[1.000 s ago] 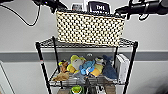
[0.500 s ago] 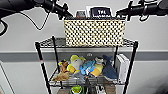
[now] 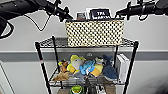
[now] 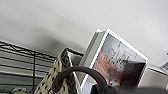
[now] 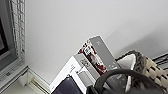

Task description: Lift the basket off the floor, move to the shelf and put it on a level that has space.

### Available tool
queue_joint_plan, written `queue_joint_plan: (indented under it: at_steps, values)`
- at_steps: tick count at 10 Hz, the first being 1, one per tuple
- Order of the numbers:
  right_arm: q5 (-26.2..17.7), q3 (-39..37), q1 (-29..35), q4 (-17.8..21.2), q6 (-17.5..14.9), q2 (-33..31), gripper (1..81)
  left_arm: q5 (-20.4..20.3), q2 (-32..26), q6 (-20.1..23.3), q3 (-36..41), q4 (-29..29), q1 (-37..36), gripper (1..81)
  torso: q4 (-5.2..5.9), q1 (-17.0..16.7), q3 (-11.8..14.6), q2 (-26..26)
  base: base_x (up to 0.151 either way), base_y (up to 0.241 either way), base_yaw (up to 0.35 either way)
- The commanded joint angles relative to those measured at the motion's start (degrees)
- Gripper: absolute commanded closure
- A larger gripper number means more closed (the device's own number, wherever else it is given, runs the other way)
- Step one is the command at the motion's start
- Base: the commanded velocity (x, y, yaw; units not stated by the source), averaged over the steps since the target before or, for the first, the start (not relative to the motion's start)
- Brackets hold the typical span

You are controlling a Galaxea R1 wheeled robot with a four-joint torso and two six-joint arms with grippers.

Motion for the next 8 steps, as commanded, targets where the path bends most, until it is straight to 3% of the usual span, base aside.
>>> queue_joint_plan:
  at_steps: [1,4,8]
  values:
    - [4.4,-3.1,7.3,-0.6,-1.0,1.6,81.1,-2.6,0.8,1.3,-3.2,1.6,-10.4,81.1,0.0,0.0,0.0,0.0,0.0,0.0,0.0]
    - [3.6,-6.1,5.4,-3.5,-1.8,2.9,81.1,-2.4,0.9,2.0,-4.5,1.8,-9.2,81.1,0.0,0.0,0.0,0.0,0.0,0.0,0.0]
    - [2.4,-7.2,4.2,-3.5,-3.1,3.8,81.1,-4.1,0.1,1.9,-4.4,0.4,-7.5,81.1,0.0,0.0,0.0,0.0,0.0,0.0,0.0]
